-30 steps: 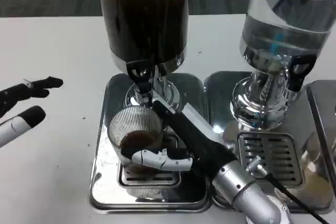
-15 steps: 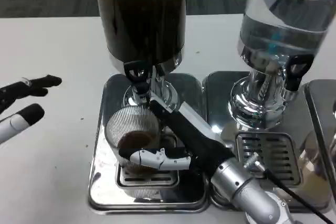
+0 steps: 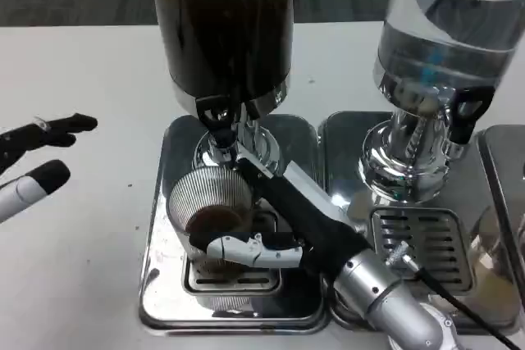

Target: Grasp the cup under the faucet to collect the drink, then remove the cup.

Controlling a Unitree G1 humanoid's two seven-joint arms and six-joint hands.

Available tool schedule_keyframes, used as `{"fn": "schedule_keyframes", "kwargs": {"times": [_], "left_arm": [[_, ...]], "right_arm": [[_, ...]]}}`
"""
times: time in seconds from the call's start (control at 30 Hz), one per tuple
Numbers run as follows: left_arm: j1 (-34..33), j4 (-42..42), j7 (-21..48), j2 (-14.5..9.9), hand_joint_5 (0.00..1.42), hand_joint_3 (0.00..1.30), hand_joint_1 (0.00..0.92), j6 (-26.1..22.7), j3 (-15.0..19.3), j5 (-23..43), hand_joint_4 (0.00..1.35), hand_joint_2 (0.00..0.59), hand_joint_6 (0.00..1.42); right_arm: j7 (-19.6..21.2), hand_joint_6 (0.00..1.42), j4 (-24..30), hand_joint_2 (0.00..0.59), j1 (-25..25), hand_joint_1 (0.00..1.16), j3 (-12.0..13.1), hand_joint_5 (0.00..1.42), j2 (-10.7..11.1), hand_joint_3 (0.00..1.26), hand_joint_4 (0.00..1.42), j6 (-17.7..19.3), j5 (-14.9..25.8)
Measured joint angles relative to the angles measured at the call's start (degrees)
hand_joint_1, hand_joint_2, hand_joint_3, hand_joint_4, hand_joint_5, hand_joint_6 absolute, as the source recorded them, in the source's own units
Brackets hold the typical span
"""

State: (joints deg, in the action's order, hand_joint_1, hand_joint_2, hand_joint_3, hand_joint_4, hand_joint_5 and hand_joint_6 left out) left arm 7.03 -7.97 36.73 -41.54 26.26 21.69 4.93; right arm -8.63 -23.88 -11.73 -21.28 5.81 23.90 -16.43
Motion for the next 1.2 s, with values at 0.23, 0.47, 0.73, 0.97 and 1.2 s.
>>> {"fn": "schedule_keyframes", "kwargs": {"times": [0.23,0.47,0.73,0.97,1.2], "left_arm": [[-0.08,-0.52,0.01,-0.18,0.17,0.24,0.0,0.15,-0.15,0.14,0.15,0.093,0.09],[-0.47,-0.69,0.02,-0.19,0.17,0.24,0.0,0.2,-0.4,0.2,0.15,0.093,0.09],[-0.73,-1.12,0.31,-0.26,0.17,0.25,0.0,0.24,-0.68,1.14,0.16,0.096,0.09],[-0.84,-1.88,0.59,-0.73,0.17,0.25,0.0,0.34,-0.78,1.22,0.16,0.102,0.09],[-0.99,-2.31,0.62,-0.92,0.17,0.25,0.0,0.44,-1.2,1.24,0.16,0.102,0.09]], "right_arm": [[-0.02,0.0,1.64,0.176,0.99,0.58,0.36,0.0,0.6,0.0,0.0,-0.4,-0.04],[0.24,0.0,1.74,0.181,1.24,0.57,0.53,0.0,0.62,0.0,0.0,-0.41,-0.03],[0.38,0.0,1.59,0.182,1.49,0.57,0.61,0.0,0.67,0.0,0.0,-0.17,0.07],[-0.05,0.0,1.09,0.182,1.5,0.57,0.63,0.0,1.1,0.0,0.0,0.82,0.49],[0.49,0.0,0.96,0.182,1.5,0.57,0.65,0.0,1.3,0.0,0.0,0.92,-0.02]]}}
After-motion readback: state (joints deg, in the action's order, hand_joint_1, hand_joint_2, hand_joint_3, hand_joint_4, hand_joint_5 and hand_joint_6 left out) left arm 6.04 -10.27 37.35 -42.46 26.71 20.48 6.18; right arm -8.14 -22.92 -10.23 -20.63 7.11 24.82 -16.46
